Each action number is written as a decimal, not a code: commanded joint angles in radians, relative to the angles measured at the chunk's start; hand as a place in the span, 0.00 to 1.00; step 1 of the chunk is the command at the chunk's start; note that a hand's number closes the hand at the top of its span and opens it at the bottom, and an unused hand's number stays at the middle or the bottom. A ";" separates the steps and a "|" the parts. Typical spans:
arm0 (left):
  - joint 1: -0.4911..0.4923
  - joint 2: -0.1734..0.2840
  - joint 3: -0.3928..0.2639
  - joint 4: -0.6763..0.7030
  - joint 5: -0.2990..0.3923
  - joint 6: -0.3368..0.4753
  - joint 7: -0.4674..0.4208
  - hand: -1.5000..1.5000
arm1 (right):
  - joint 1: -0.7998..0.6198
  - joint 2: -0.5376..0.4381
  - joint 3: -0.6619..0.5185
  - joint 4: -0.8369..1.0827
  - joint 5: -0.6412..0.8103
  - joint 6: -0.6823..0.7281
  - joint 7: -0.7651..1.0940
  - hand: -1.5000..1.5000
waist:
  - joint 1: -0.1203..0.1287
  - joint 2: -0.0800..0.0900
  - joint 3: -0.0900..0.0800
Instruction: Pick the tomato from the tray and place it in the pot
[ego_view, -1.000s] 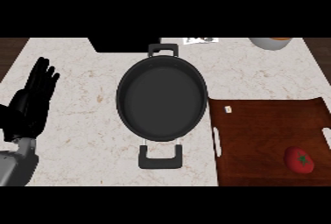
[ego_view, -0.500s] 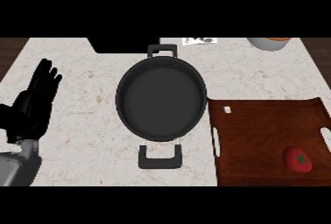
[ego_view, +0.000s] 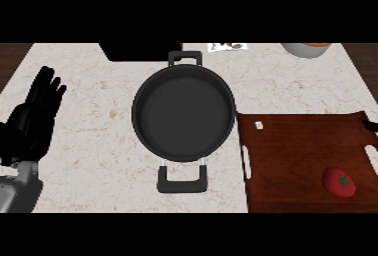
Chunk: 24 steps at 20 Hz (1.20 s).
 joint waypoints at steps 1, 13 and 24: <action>0.020 -0.035 -0.005 -0.003 -0.033 0.011 -0.015 0.50 | 0.047 0.009 0.007 -0.187 -0.012 0.063 0.188 0.00 | -0.007 -0.001 0.000; 0.095 -0.066 0.054 -0.036 -0.070 -0.098 -0.040 0.50 | 0.126 0.168 -0.007 -0.230 0.208 0.033 0.260 0.00 | 0.004 0.001 0.001; 0.001 -0.127 0.101 -0.065 -0.142 -0.100 0.086 0.50 | 0.064 0.304 -0.055 -0.102 0.366 0.042 0.174 0.00 | 0.004 0.002 0.002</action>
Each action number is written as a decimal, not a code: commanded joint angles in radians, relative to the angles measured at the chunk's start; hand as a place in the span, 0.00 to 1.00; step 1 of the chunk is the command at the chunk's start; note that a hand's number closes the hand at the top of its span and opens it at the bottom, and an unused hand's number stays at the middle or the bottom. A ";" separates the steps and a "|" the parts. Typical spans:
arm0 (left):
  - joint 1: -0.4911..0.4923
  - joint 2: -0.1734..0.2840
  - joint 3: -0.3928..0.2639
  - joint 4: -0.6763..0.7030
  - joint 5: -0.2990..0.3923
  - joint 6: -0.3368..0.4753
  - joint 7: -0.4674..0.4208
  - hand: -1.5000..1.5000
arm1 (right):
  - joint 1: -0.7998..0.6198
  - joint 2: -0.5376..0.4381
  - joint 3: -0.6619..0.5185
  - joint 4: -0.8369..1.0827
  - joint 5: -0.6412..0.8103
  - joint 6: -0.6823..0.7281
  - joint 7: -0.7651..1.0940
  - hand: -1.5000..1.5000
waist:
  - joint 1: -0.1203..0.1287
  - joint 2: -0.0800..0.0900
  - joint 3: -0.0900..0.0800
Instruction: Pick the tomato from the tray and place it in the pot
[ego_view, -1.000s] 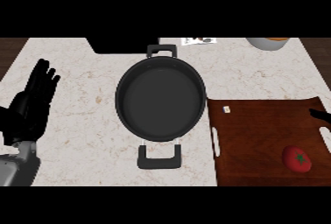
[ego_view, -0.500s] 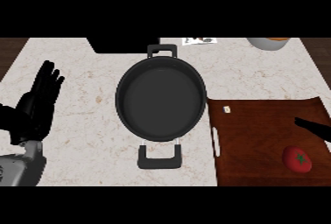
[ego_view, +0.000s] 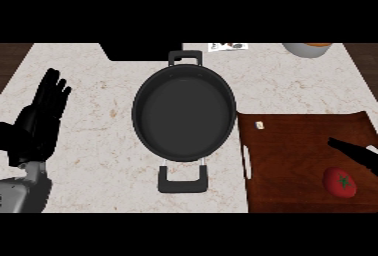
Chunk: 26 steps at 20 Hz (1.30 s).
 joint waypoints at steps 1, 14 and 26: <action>-0.021 -0.011 0.030 -0.005 -0.019 -0.025 0.036 0.50 | -0.070 0.046 -0.028 0.047 0.041 0.039 0.000 0.00 | 0.002 0.000 0.000; -0.039 -0.069 0.046 0.035 -0.075 -0.030 0.010 0.50 | -0.114 0.039 0.026 0.313 0.264 -0.120 -0.287 1.00 | 0.005 0.003 0.001; -0.003 -0.107 0.061 -0.025 -0.121 -0.067 0.030 0.50 | -0.079 0.158 0.012 0.304 0.381 -0.213 -0.309 1.00 | 0.001 0.000 0.000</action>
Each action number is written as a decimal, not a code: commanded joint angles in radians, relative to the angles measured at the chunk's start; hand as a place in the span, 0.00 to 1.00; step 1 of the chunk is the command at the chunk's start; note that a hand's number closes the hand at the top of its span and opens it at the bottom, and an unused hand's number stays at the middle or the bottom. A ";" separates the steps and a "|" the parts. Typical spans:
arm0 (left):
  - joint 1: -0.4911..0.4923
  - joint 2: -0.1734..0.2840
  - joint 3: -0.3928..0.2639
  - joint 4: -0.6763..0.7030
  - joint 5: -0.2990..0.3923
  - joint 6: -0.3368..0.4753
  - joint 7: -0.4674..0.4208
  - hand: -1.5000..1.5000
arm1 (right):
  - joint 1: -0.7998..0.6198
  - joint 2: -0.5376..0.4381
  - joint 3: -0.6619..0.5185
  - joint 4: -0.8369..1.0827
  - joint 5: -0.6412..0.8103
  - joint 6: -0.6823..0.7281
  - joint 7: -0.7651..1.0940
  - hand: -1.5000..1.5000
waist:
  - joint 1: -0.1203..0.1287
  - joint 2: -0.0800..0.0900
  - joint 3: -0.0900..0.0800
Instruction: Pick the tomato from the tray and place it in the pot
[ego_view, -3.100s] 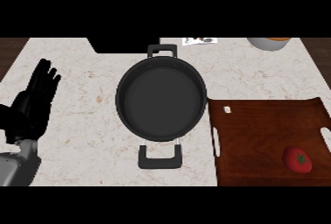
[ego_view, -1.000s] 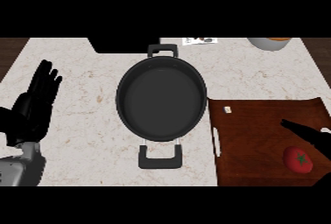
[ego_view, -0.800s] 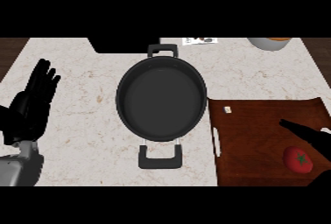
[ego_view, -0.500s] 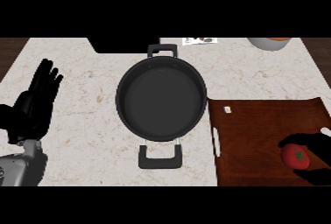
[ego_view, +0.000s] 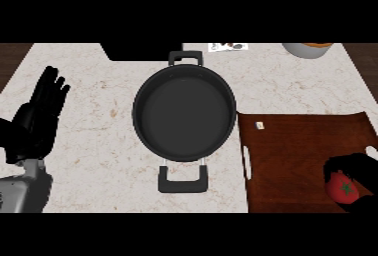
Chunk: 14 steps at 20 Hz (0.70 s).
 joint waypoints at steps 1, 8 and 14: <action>-0.040 0.004 0.021 0.040 0.007 -0.003 -0.006 0.50 | -0.019 0.186 0.109 -0.192 0.044 0.052 0.260 1.00 | -0.009 0.000 0.002; -0.031 -0.013 -0.035 0.016 -0.002 -0.022 0.002 0.50 | -0.111 0.525 0.295 -0.210 0.160 0.015 0.513 1.00 | 0.082 -0.001 -0.007; -0.039 -0.020 -0.046 0.025 -0.002 -0.027 0.004 0.50 | -0.182 0.591 0.405 -0.288 0.157 -0.089 0.780 1.00 | 0.087 -0.010 0.002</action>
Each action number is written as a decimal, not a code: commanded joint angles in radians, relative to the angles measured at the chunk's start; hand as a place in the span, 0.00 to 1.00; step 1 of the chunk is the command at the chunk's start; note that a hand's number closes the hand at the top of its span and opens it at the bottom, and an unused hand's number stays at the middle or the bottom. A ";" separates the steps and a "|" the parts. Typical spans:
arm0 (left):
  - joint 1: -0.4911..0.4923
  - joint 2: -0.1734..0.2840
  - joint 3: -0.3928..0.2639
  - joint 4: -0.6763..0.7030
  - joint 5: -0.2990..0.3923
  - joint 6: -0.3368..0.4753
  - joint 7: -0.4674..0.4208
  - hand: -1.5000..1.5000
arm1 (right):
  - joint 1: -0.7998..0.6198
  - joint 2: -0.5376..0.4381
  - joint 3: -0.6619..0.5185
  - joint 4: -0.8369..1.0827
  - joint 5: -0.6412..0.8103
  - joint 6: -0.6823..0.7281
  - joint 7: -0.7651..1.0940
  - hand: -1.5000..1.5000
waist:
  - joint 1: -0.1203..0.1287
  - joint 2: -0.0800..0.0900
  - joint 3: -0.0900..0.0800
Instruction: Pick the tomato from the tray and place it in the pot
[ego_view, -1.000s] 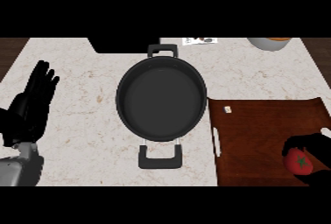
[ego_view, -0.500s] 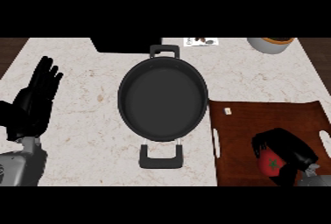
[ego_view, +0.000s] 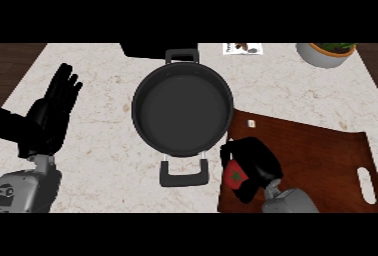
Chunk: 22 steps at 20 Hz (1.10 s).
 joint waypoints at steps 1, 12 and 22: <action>-0.018 -0.007 -0.007 0.011 0.004 -0.004 0.006 0.50 | -0.053 0.072 0.076 -0.059 -0.020 -0.126 0.194 1.00 | -0.002 -0.001 0.014; -0.010 -0.024 -0.024 0.037 -0.011 0.005 0.008 0.50 | -0.262 0.076 0.235 -0.236 0.138 -0.527 0.731 1.00 | -0.014 -0.013 0.009; -0.063 -0.023 -0.014 0.034 -0.017 0.020 0.013 0.50 | -0.528 0.076 0.400 -0.174 0.270 -0.624 1.305 1.00 | -0.006 0.002 0.011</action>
